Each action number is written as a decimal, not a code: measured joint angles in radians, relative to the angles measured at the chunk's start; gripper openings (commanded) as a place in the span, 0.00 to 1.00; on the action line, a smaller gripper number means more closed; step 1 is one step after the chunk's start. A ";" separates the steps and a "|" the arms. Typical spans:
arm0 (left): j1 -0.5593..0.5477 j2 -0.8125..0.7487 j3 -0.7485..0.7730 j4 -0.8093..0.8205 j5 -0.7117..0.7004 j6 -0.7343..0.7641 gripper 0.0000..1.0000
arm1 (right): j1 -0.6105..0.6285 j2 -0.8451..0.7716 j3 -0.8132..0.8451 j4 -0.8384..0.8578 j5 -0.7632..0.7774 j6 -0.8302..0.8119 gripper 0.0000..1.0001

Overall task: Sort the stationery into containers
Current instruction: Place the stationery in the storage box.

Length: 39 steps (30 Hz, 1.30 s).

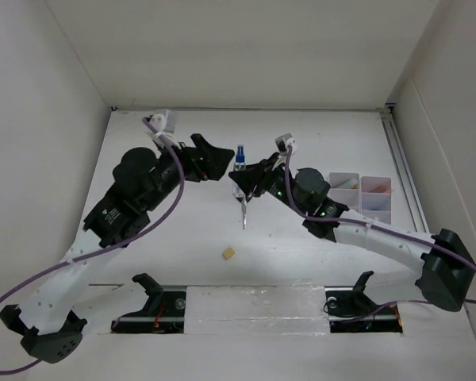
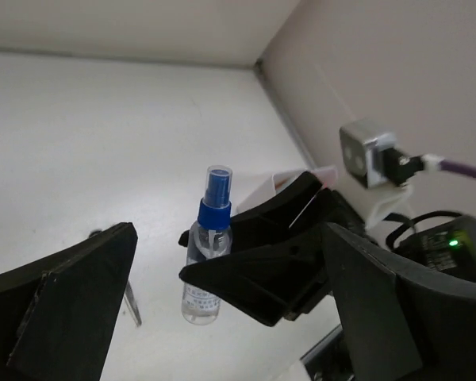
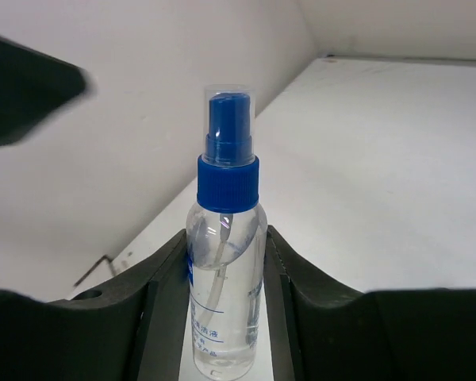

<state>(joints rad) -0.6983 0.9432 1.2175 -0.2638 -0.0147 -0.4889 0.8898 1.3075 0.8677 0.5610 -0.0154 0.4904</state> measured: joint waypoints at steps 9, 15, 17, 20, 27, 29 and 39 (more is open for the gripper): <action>0.000 -0.078 0.138 -0.110 -0.296 -0.056 1.00 | -0.035 -0.266 -0.090 -0.260 0.531 -0.011 0.00; 0.000 -0.130 -0.040 -0.271 -0.400 -0.037 1.00 | -0.227 -0.442 -0.097 -0.743 0.938 0.293 0.00; 0.000 -0.146 -0.125 -0.313 -0.417 -0.034 1.00 | -0.311 -0.464 -0.098 -0.918 1.012 0.420 0.00; 0.000 -0.162 -0.229 -0.331 -0.425 -0.033 1.00 | -0.415 -0.480 -0.098 -1.125 1.074 0.567 0.00; 0.000 -0.175 -0.257 -0.312 -0.404 -0.028 1.00 | -0.552 -0.500 -0.098 -1.370 1.145 0.725 0.00; 0.000 -0.192 -0.261 -0.303 -0.399 -0.026 1.00 | -0.576 -0.504 -0.098 -1.409 1.158 0.748 0.00; -0.037 -0.241 -0.262 -0.293 -0.393 -0.024 1.00 | -0.652 -0.279 -0.070 -1.511 1.190 0.846 0.00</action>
<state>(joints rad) -0.7353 0.7025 0.9558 -0.5568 -0.4076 -0.5129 0.2382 1.0286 0.7975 -0.9497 1.1744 1.3365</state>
